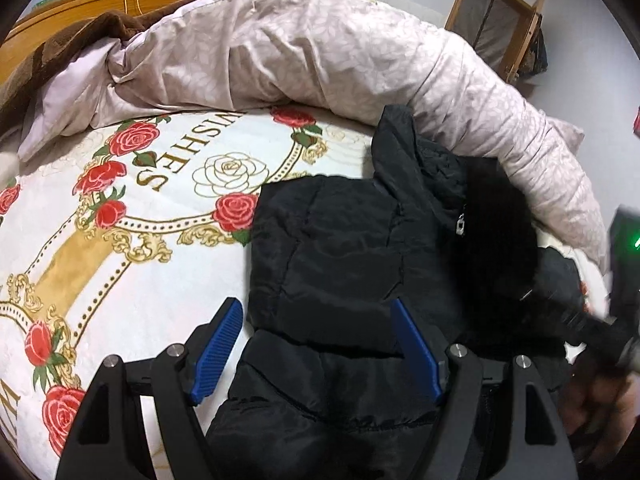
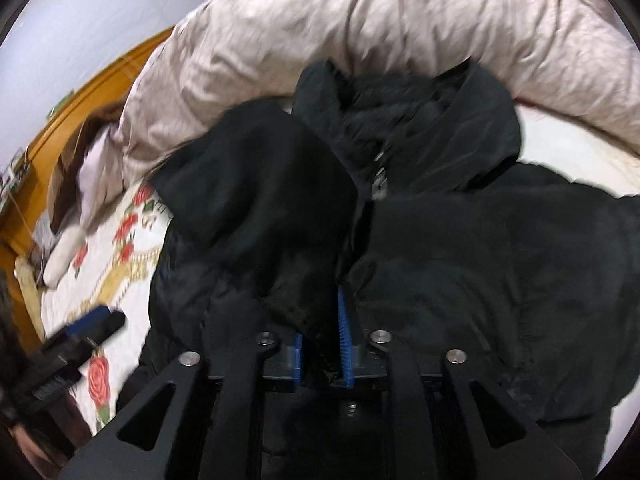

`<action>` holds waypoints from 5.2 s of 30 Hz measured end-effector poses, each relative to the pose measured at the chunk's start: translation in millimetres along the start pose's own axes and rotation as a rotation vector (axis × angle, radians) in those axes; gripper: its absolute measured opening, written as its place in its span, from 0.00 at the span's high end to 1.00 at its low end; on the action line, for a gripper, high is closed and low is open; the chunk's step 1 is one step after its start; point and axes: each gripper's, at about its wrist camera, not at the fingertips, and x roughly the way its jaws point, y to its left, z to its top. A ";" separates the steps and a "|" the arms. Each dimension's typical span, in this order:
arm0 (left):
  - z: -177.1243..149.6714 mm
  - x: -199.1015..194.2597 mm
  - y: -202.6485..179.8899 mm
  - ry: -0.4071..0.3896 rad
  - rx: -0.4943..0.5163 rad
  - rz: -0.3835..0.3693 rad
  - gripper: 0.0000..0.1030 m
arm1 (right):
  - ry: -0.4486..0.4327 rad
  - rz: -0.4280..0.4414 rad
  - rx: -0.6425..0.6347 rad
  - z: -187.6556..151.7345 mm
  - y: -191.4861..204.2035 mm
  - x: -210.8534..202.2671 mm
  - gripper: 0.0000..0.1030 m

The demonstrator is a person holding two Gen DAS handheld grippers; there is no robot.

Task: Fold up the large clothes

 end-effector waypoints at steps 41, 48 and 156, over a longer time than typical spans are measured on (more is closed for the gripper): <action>32.6 67.9 -103.2 -0.012 0.160 -0.037 0.70 | -0.209 -0.332 0.079 12.2 -166.7 -65.6 0.73; 43.2 118.9 -109.8 0.070 0.179 0.016 0.67 | -0.101 -0.310 0.018 38.5 -151.3 -1.6 0.73; 115.0 88.8 -103.5 0.143 0.168 -0.031 0.36 | -0.020 -0.182 0.037 90.0 -114.7 -23.9 0.52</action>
